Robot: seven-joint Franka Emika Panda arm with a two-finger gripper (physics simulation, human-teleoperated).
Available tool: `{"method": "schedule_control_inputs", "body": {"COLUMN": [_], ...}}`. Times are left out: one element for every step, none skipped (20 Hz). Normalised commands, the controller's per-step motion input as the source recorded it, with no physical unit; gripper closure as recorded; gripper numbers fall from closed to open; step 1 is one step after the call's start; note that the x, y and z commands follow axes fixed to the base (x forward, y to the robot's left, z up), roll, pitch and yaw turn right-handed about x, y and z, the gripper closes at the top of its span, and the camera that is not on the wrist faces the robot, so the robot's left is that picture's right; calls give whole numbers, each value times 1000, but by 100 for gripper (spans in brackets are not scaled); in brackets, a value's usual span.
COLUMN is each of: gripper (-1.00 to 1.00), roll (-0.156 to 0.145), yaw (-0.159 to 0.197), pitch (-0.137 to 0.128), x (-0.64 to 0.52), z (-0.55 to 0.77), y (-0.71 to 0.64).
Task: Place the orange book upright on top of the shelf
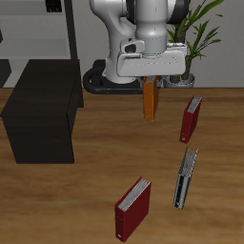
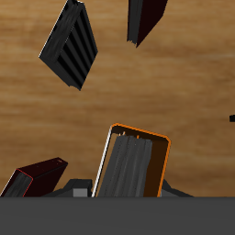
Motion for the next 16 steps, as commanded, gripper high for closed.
{"method": "schedule_control_inputs", "body": {"gripper": [100, 100, 100, 100, 100, 100, 100, 100, 100, 100, 100, 100, 100, 100, 100, 100], "roll": [15, -72, 126, 101, -99, 0, 102, -7, -25, 171, -58, 21, 81, -51, -146, 103], "yaw": [55, 46, -111, 108, -68, 0, 71, -25, -123, -4, -72, -15, 20, 38, 10, -27], "pitch": [-19, -85, 44, 21, -71, 0, -121, -21, -60, -56, -1, -27, -7, -31, -64, 10], "x": [-45, -152, -145, -165, -198, 31, -200, -172, -188, -170, -63, -70, -59, 15, -22, -16], "z": [271, 595, 398, 373, 437, -12, 414, 367, 389, 378, 288, 258, 197, 203, 248, 142], "y": [-255, -848, -472, -393, -668, 67, -402, -634, -550, -398, -751, -566, -582, -689, -773, -546]}}
